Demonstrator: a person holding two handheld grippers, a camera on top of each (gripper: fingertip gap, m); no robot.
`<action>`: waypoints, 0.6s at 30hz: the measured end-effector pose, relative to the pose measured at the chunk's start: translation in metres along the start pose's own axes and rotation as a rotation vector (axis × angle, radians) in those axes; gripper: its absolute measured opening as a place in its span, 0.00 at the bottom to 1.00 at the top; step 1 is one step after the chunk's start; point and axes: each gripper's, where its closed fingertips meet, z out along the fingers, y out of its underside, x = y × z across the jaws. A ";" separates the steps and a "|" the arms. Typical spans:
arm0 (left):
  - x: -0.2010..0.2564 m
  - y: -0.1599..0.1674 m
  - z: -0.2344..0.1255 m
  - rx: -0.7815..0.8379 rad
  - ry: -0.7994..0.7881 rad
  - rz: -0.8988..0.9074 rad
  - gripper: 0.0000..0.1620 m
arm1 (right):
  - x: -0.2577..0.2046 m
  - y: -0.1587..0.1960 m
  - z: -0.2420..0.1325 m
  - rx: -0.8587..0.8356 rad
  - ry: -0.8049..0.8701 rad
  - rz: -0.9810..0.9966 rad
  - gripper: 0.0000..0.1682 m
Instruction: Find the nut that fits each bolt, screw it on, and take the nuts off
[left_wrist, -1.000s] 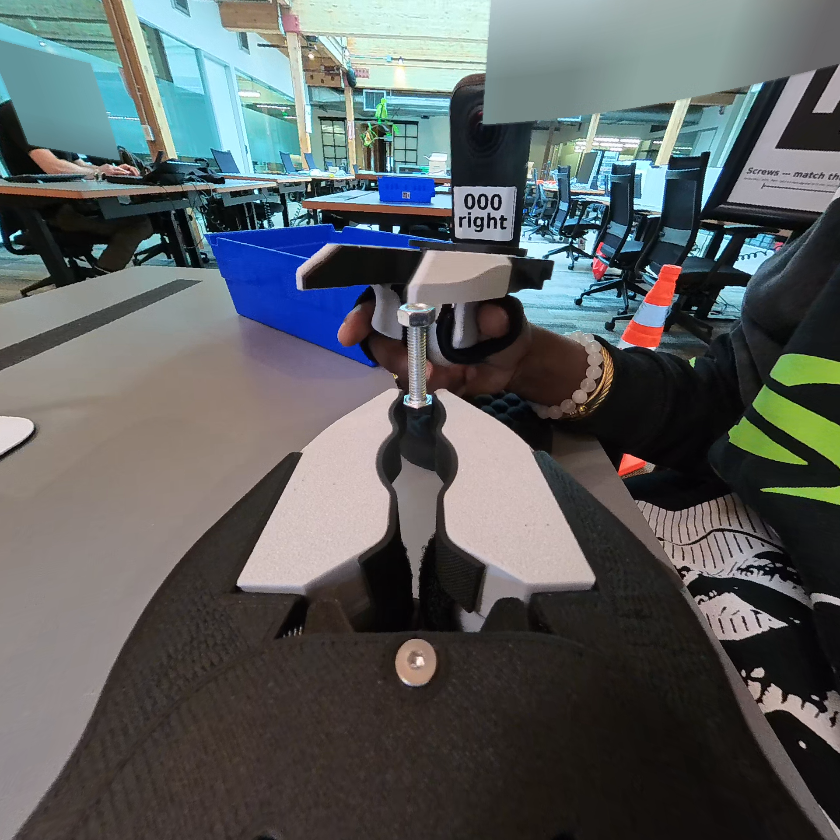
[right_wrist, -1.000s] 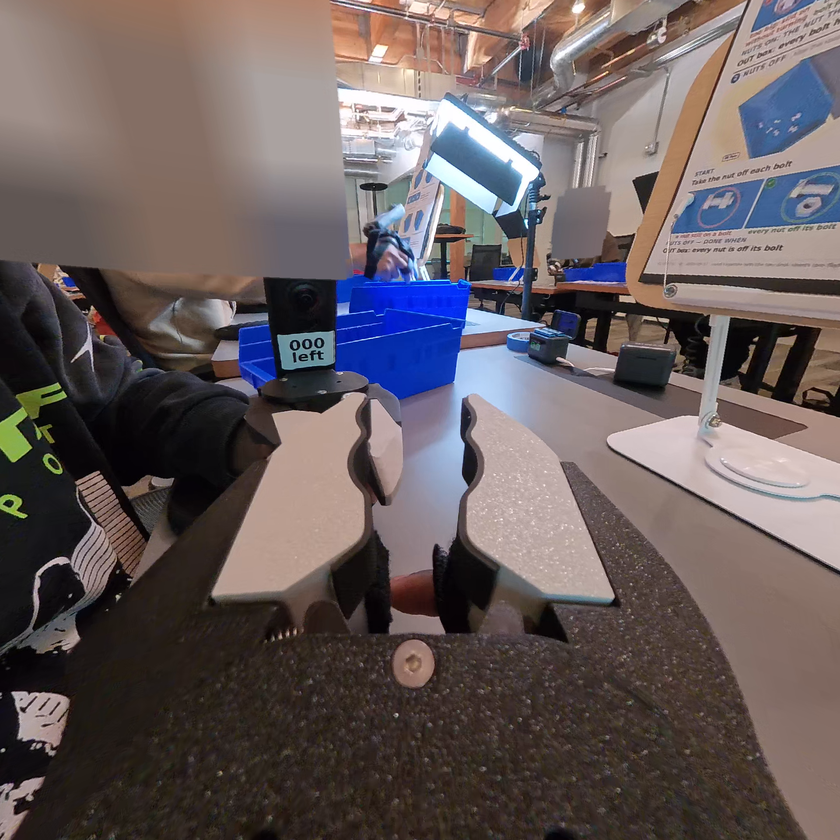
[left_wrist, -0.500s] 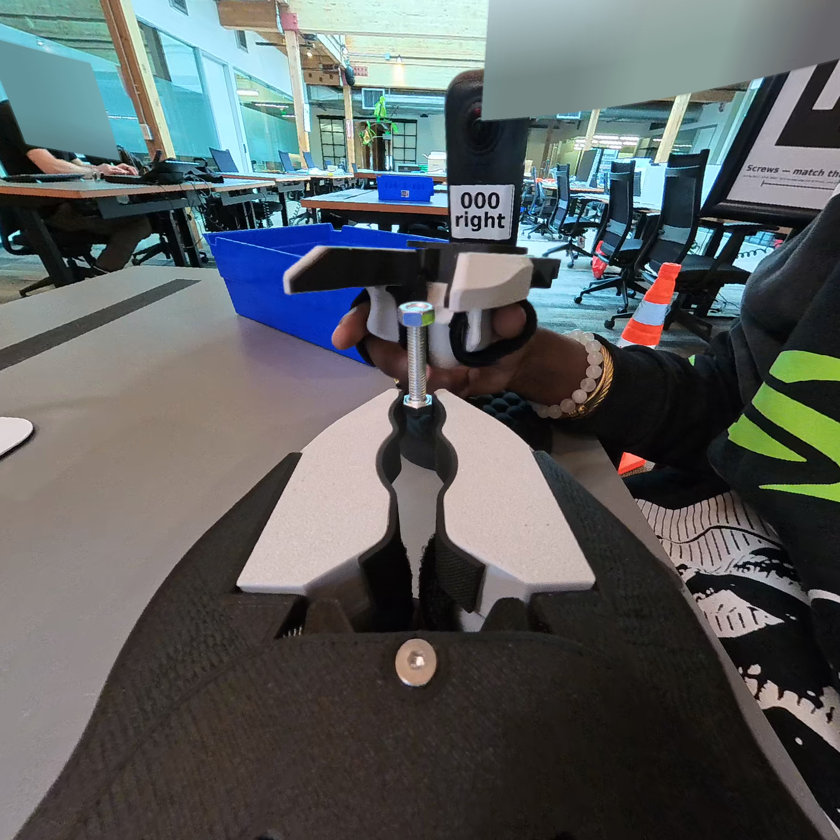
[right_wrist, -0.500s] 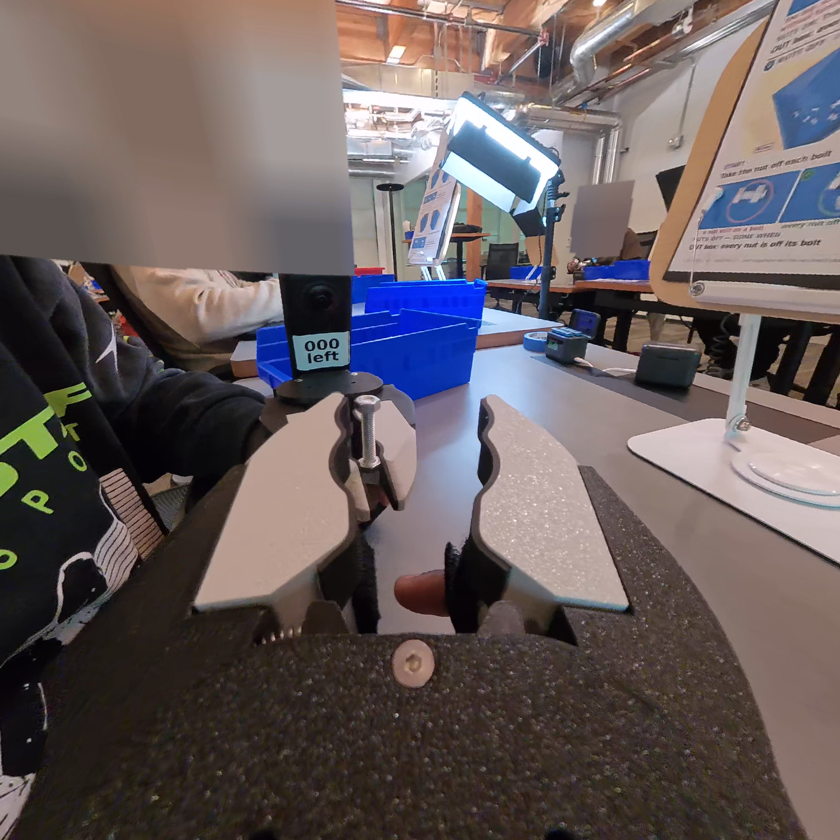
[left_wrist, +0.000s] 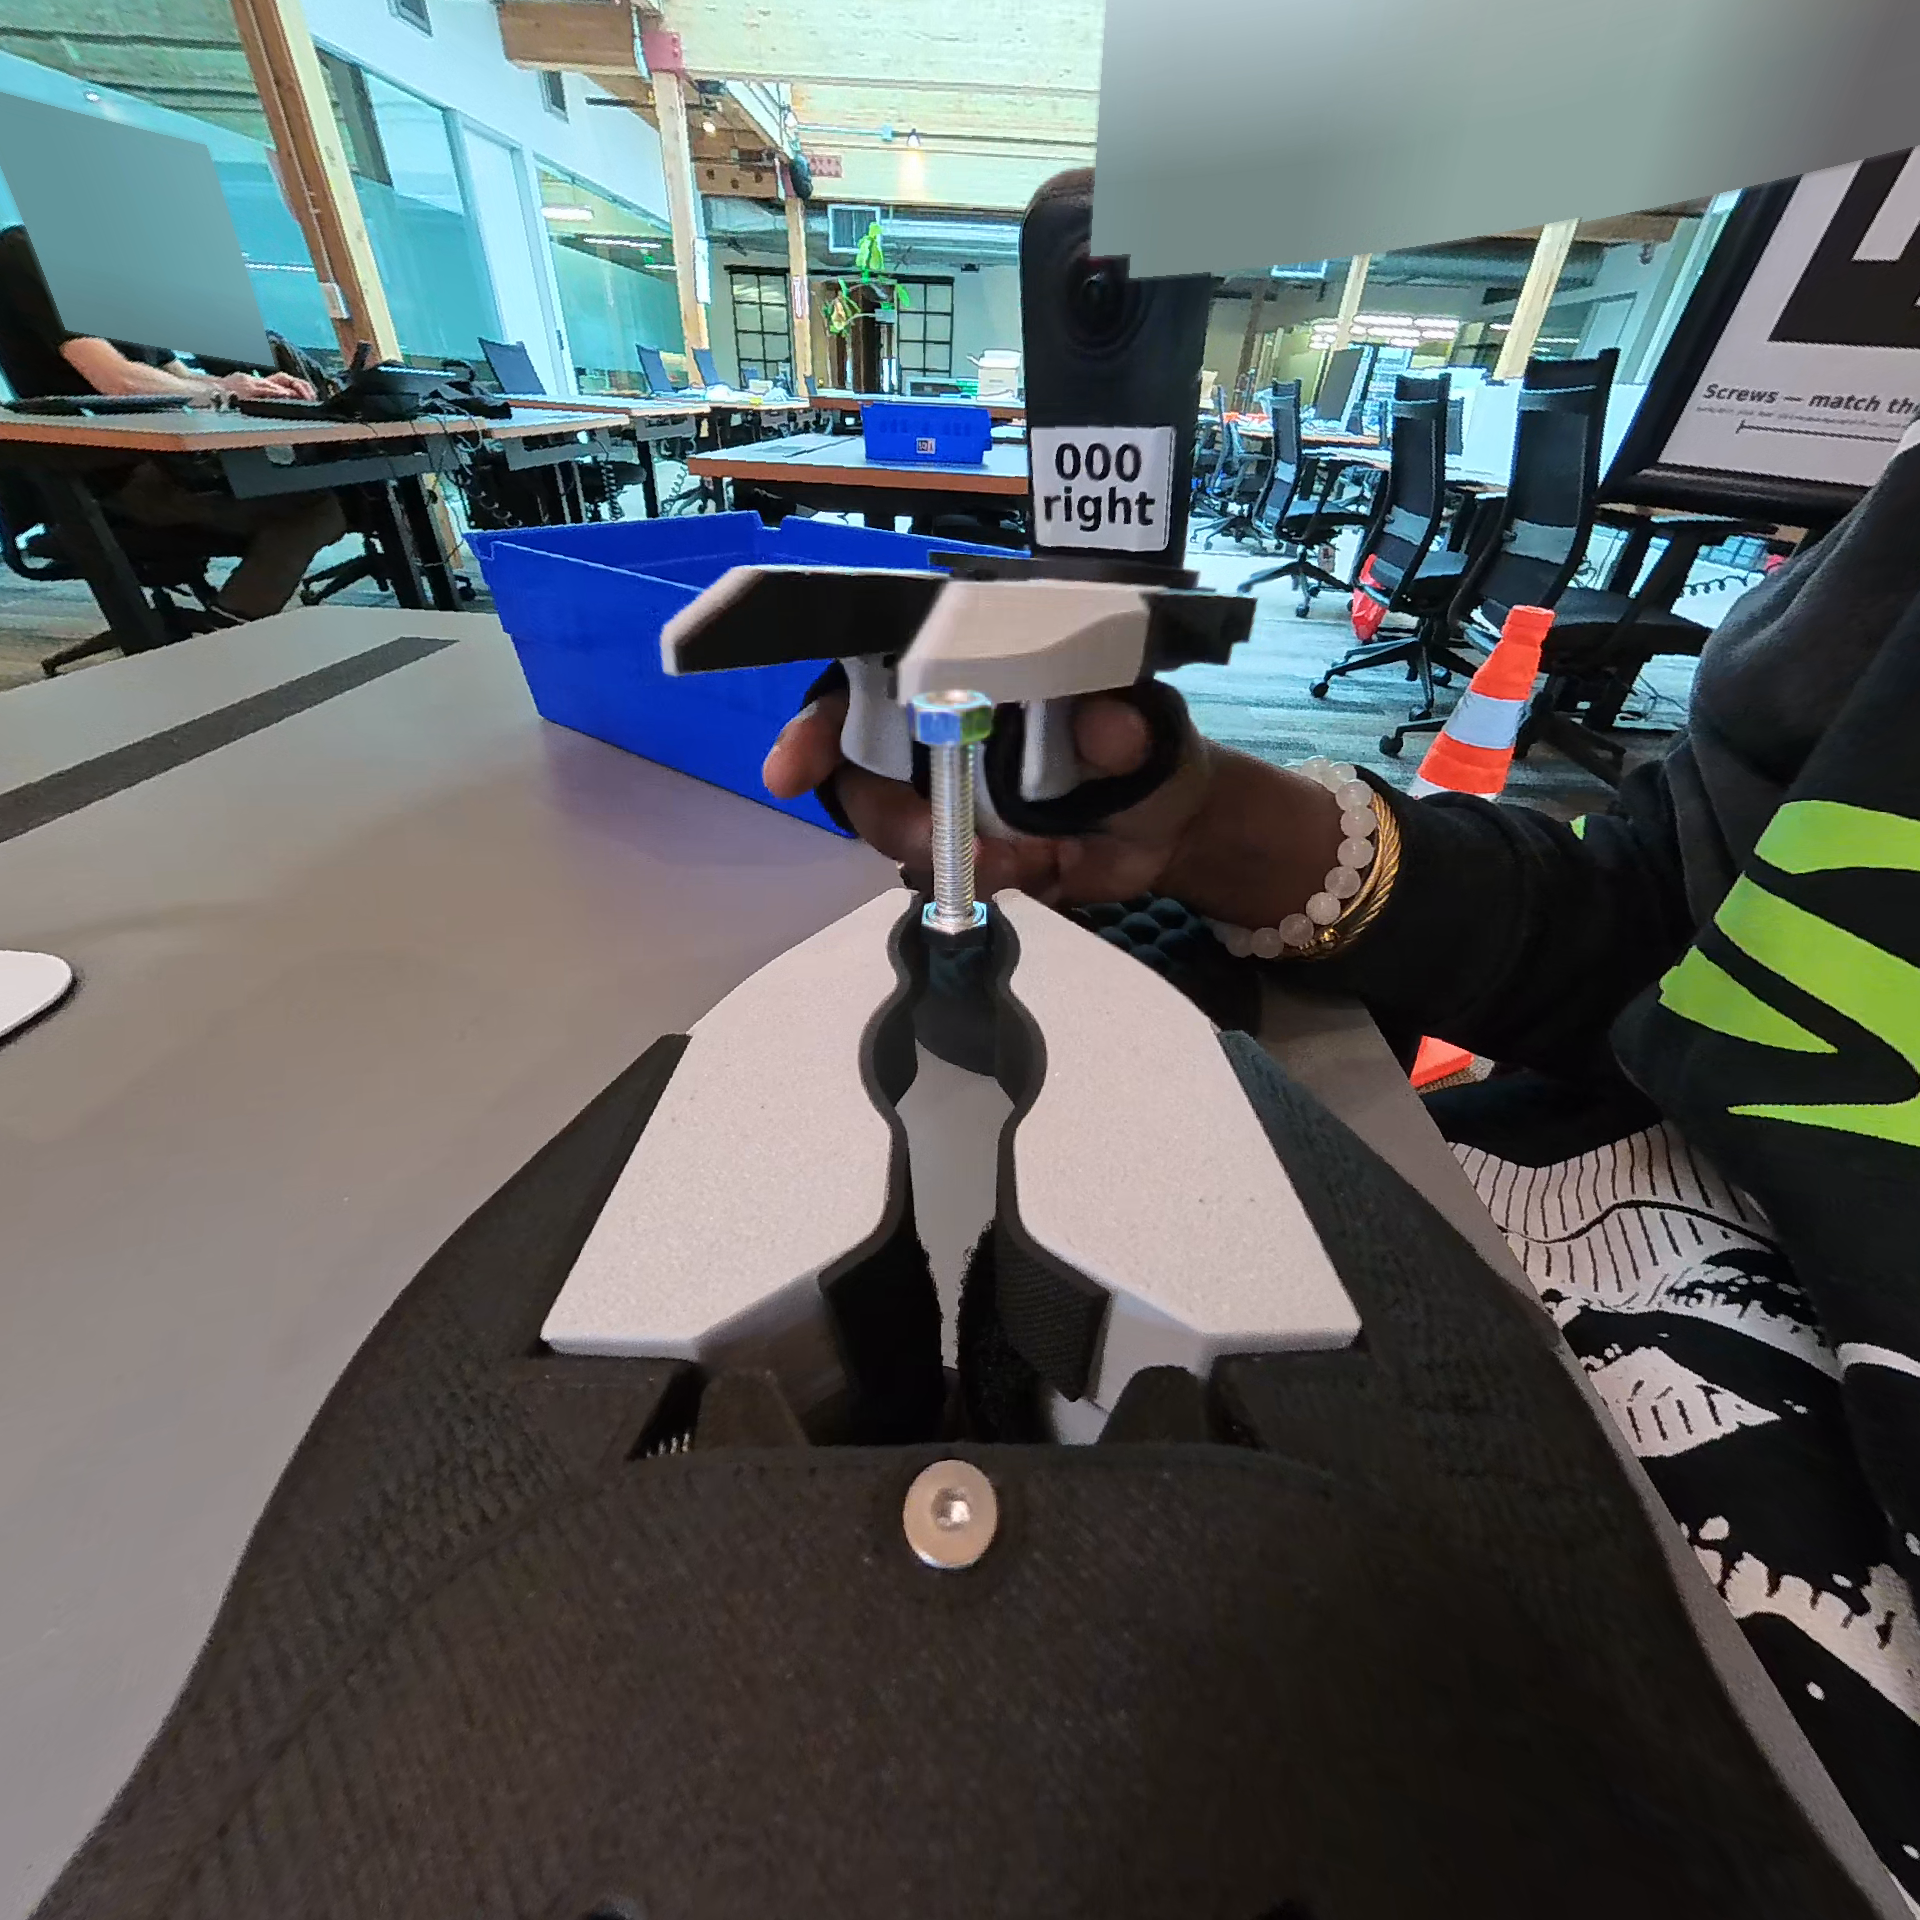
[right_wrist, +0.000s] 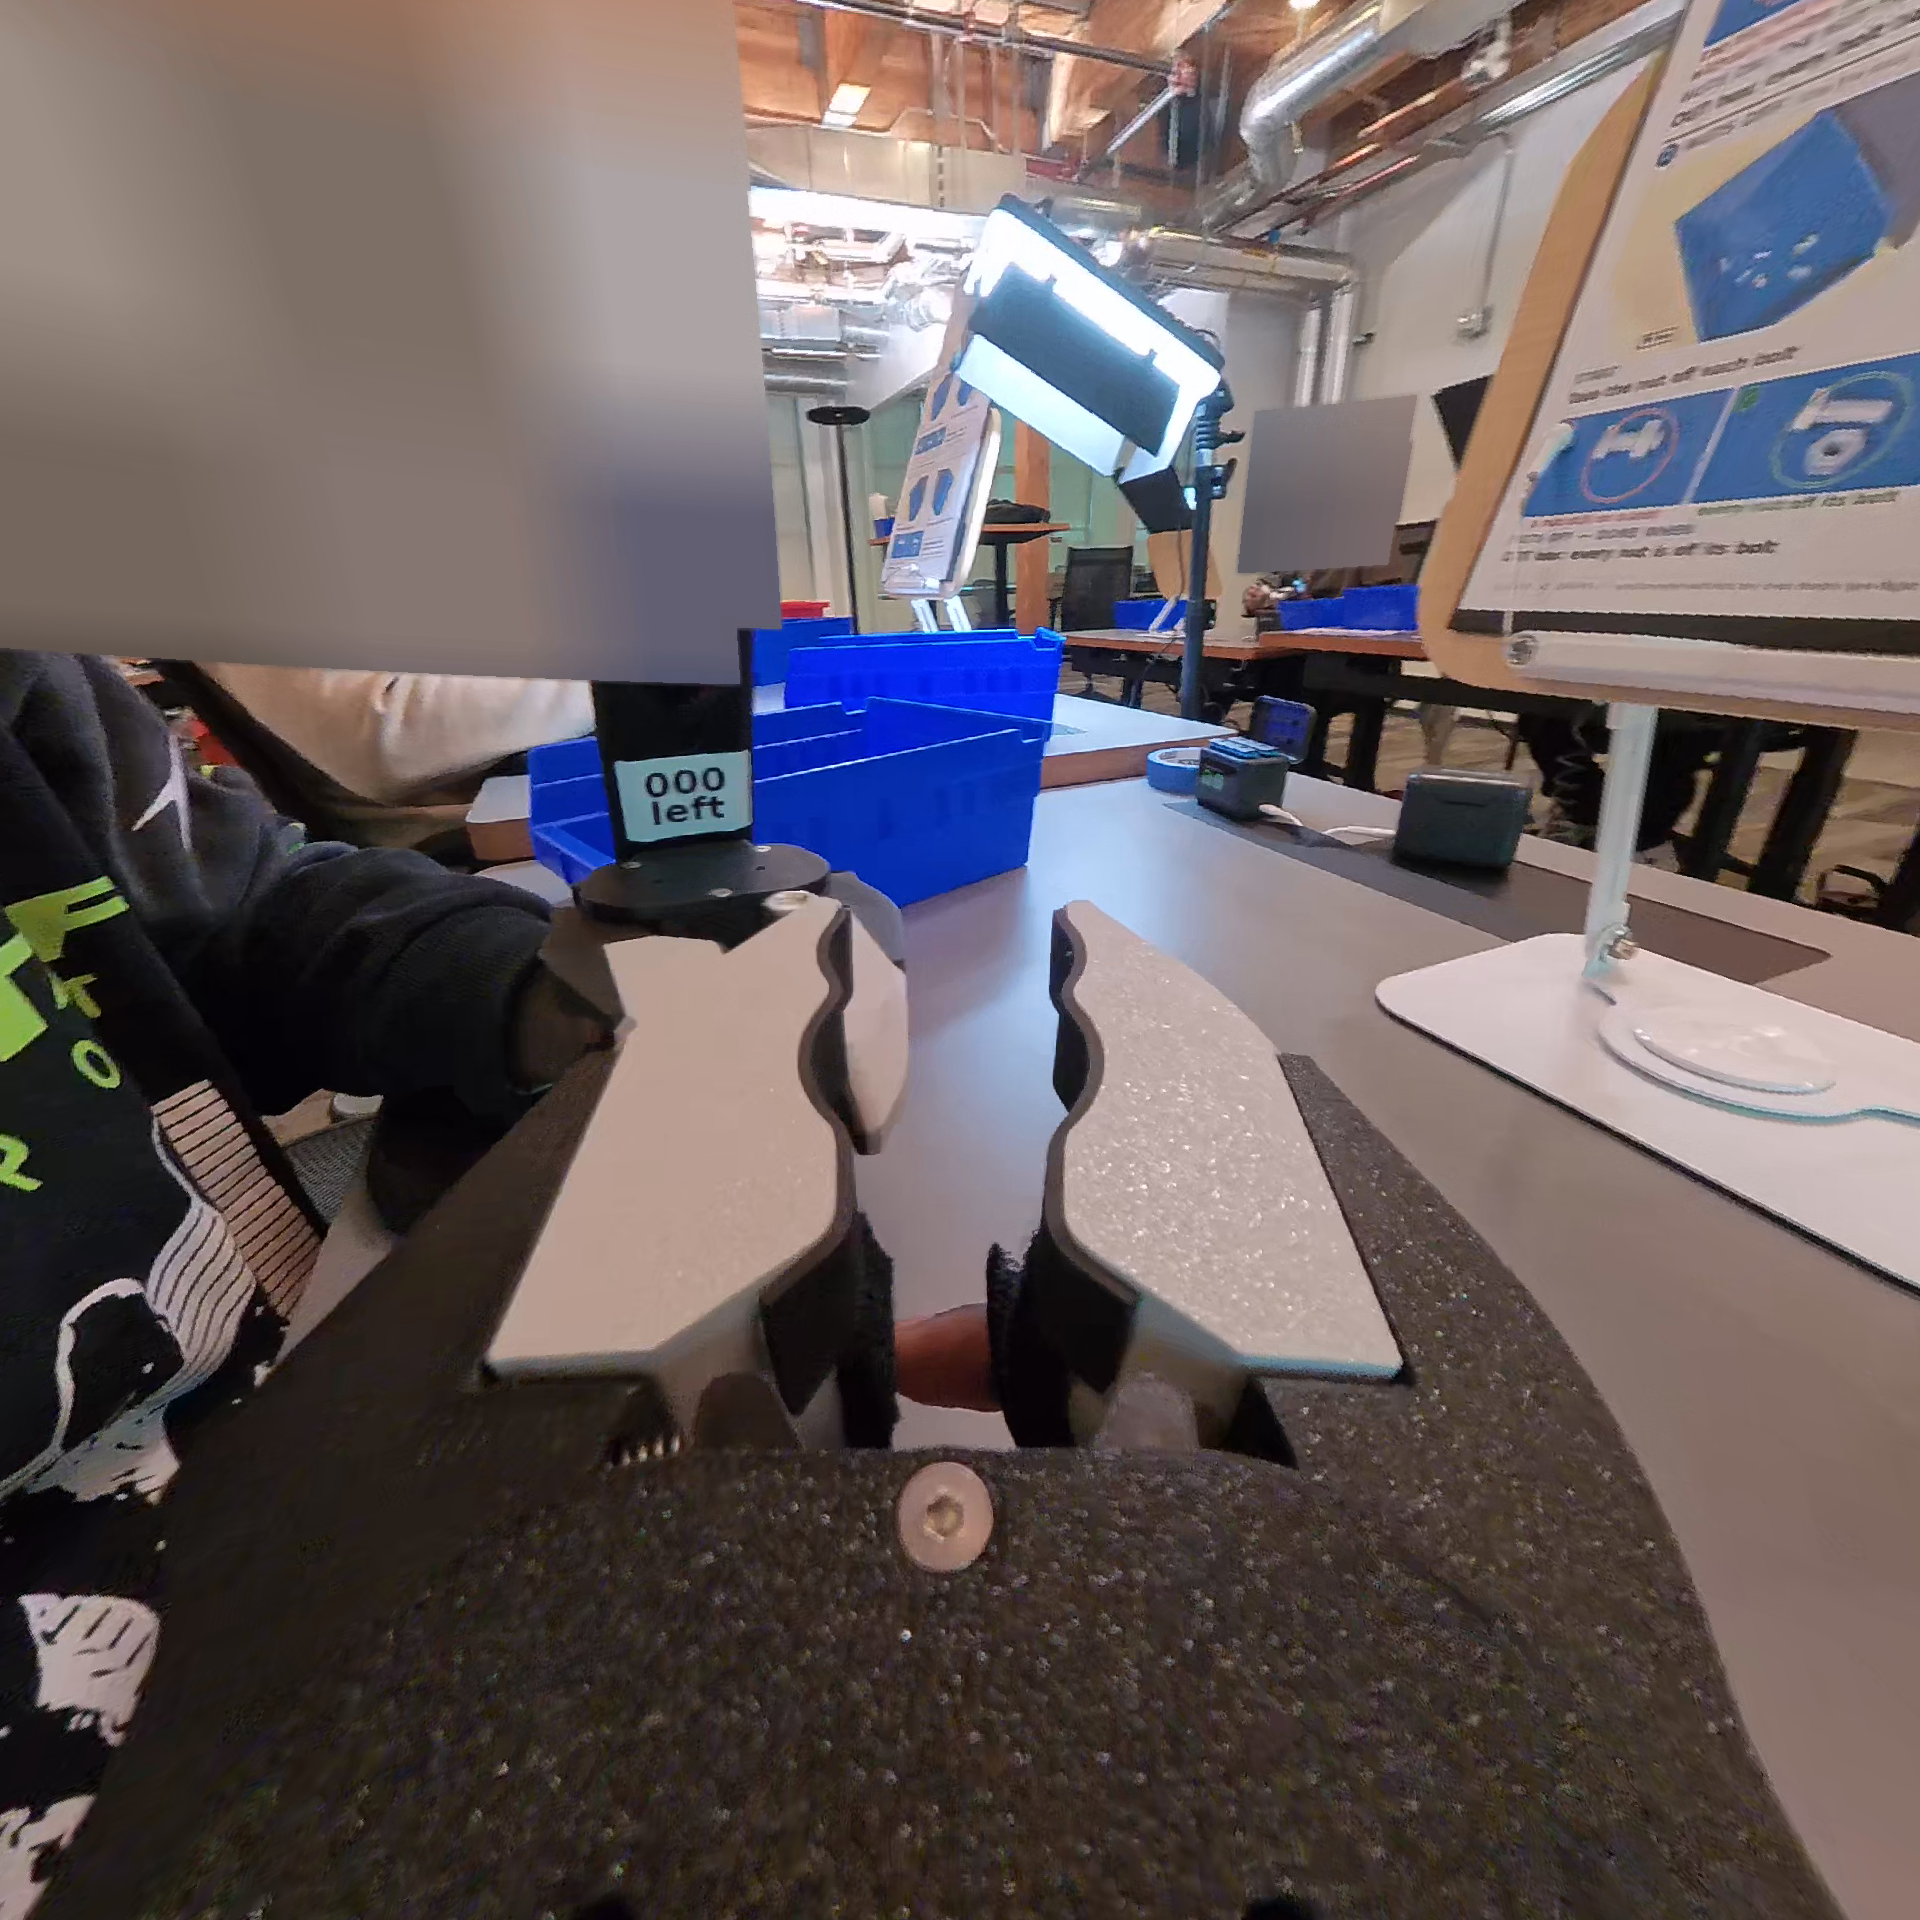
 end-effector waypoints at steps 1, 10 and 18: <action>0.000 0.000 0.000 -0.002 -0.002 0.002 0.06 | 0.000 -0.001 -0.001 0.005 -0.001 0.001 0.21; 0.001 0.001 0.000 -0.004 0.002 0.002 0.06 | 0.000 0.000 0.000 0.001 0.003 0.000 0.24; 0.000 0.001 0.000 -0.004 -0.003 0.006 0.06 | -0.007 -0.001 0.002 0.006 -0.037 0.002 0.33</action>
